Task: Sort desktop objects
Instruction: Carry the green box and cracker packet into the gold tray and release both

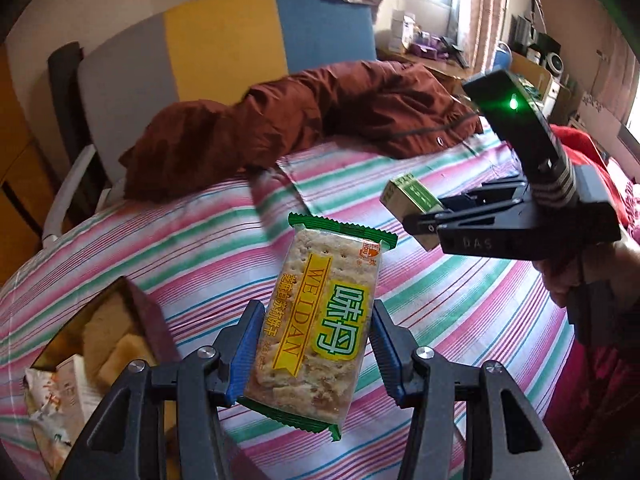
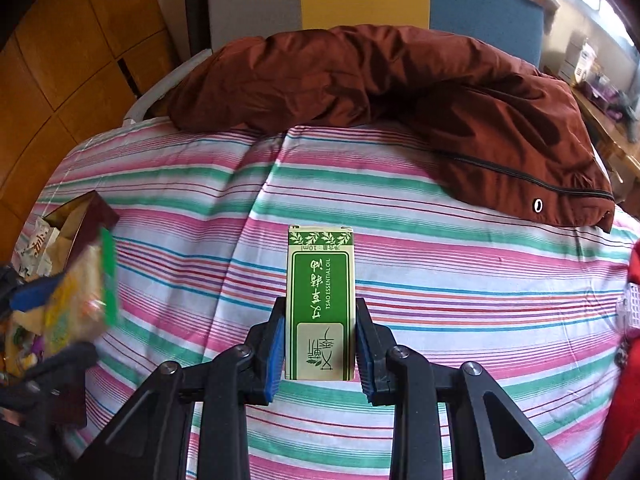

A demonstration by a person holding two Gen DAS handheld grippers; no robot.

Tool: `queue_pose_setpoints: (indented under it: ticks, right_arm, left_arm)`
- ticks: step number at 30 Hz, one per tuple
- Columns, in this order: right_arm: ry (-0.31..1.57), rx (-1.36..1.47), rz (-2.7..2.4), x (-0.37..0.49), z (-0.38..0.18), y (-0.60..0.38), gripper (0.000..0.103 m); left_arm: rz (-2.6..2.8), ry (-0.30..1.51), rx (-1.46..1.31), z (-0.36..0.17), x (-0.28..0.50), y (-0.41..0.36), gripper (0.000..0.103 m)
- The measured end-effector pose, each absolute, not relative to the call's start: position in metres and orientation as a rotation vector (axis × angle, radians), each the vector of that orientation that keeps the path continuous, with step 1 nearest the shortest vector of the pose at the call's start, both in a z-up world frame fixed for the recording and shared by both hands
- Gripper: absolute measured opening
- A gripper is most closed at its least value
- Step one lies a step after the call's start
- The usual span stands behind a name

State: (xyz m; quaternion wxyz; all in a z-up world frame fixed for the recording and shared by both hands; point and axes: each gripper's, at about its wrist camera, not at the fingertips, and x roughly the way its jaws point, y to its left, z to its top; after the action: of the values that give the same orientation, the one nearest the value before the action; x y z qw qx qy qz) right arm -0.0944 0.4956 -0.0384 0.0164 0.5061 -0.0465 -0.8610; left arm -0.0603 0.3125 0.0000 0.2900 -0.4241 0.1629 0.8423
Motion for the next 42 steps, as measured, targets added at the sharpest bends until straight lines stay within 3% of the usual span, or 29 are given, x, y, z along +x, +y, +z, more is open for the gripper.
queue_pose_setpoints:
  ticks: [19,42]
  right_arm:
    - [-0.03,1.527,-2.659,-0.077,-0.008,0.435,0.031]
    - [0.015,1.307,-2.526,-0.043,0.038,0.266,0.031]
  left_arm:
    - [2.421,0.301,-1.085,0.036,-0.044,0.223,0.053]
    - [2.639,0.141,-1.113,0.033,-0.028,0.092,0.053]
